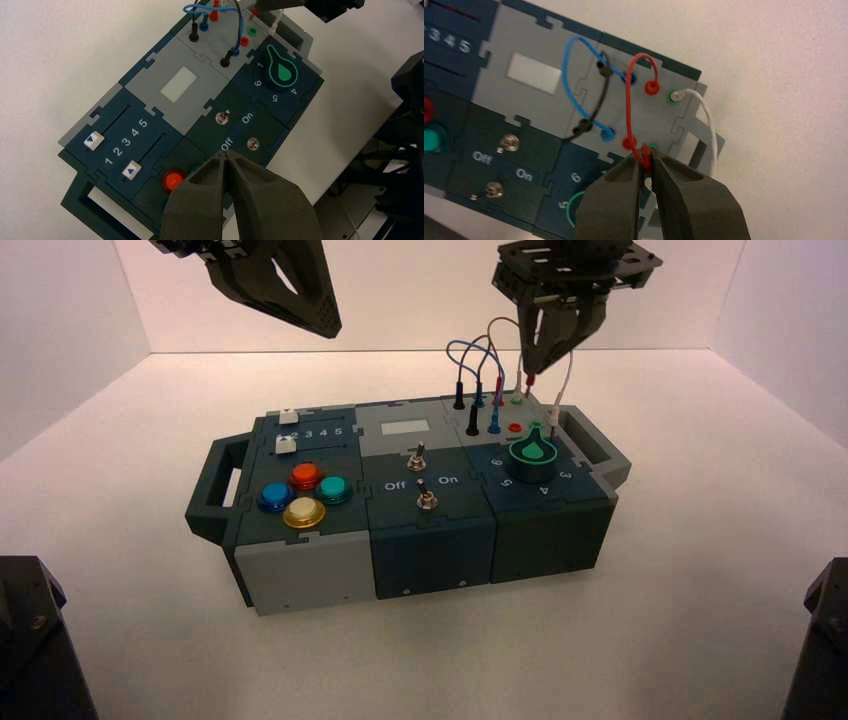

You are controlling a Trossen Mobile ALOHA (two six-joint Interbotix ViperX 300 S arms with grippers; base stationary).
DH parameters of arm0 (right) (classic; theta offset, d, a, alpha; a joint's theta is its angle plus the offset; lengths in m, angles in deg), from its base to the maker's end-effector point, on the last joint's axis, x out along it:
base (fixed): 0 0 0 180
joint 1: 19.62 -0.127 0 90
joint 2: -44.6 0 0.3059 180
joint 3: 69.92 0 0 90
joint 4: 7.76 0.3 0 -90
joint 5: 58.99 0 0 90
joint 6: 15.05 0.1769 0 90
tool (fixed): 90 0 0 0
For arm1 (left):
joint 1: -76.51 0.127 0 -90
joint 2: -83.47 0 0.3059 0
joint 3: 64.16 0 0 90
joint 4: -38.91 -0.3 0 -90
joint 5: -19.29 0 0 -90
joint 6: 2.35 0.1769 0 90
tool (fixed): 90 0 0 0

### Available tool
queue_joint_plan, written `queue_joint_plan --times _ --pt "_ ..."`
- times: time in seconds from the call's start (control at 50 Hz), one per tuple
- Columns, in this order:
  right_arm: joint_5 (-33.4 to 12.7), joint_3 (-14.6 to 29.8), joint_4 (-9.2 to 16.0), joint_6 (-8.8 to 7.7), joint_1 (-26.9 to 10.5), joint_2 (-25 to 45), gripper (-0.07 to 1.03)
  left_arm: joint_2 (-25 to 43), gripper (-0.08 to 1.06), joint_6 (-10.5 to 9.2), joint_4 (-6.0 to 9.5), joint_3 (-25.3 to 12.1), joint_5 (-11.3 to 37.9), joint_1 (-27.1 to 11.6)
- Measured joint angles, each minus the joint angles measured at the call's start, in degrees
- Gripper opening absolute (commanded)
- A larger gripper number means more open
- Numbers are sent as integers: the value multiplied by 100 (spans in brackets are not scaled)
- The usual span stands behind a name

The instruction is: Pull the red wire.

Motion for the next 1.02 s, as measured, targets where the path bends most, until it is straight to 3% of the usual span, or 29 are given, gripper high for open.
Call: queue_joint_plan --times 0.18,0.32,0.42,0.58,1.02 --pt "0 0 -123 9 18 79 0 -9 -3 0 0 0 9 -9" --pt "0 -9 -141 9 18 70 25 -9 -3 9 -9 0 9 0" --pt "9 -9 -141 9 9 70 27 -9 -3 9 -18 0 9 0" --pt "18 -9 -141 9 18 -123 41 -18 -3 0 -35 0 9 0" --pt "-35 -281 -79 0 0 -1362 41 -246 -3 9 -246 -9 -62 -9"
